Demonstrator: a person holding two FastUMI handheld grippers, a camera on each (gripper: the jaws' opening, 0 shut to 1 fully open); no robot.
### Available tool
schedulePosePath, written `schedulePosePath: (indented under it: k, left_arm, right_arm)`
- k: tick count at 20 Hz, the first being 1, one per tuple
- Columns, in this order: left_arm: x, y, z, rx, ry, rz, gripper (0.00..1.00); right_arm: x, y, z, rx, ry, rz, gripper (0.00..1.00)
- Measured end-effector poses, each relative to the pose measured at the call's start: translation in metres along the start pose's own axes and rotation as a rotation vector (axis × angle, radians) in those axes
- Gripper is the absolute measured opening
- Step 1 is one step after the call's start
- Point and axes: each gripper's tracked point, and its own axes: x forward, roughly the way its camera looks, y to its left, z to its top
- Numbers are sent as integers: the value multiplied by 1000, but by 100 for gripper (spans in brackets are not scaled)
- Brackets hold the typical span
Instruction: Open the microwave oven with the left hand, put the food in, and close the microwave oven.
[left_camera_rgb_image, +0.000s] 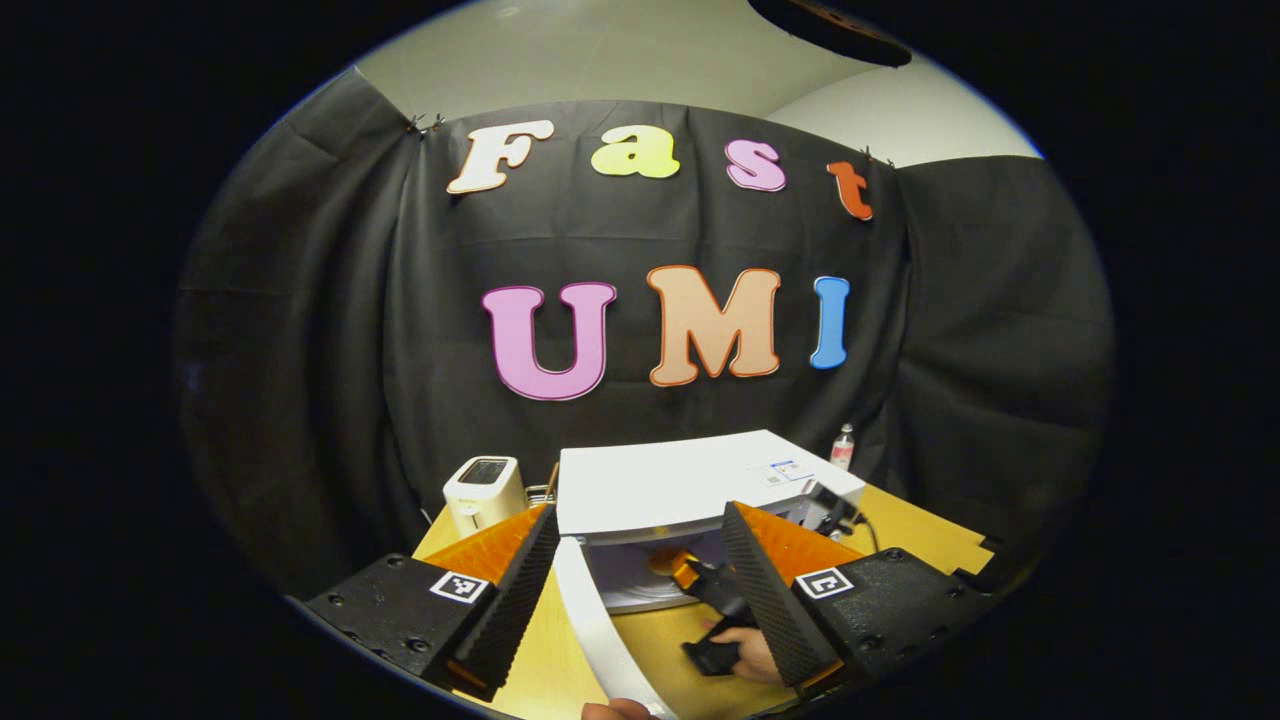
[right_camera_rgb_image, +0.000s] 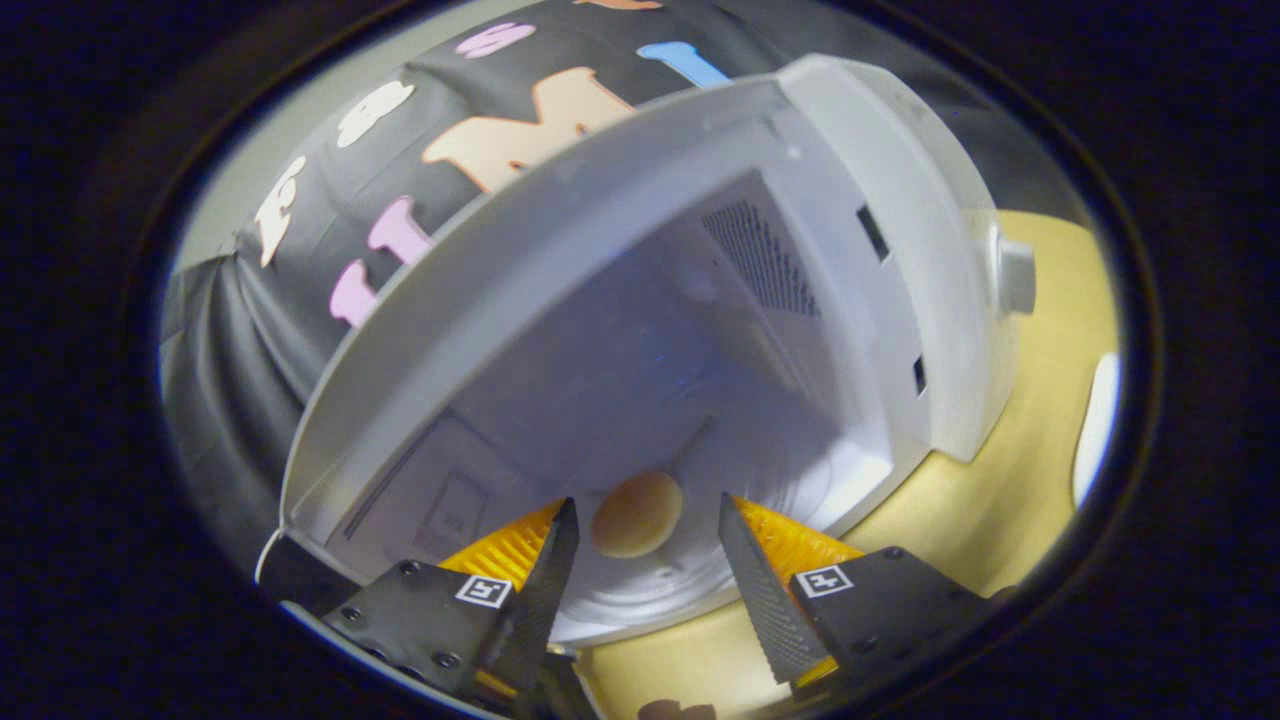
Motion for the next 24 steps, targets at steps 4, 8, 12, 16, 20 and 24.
schedulePosePath:
  k: [4,8,12,16,20,24]
  left_arm:
    - [-22,32,-27,34,46,106,96]
    - [-56,58,-48,20,88,226,96]
    - [-86,77,-61,15,112,329,96]
    - [-105,90,-80,-6,137,390,95]
    - [-129,107,-113,-101,181,484,47]
    - [-139,100,-165,-123,319,469,0]
  right_arm:
    - [-65,-25,16,-211,47,55,87]
    - [-131,-46,82,-339,-21,68,87]
    - [-162,-64,176,-449,-155,32,82]
    - [-191,-58,249,-546,-290,44,81]
    - [-220,-46,283,-585,-370,67,82]
    - [-232,-32,303,-595,-425,86,82]
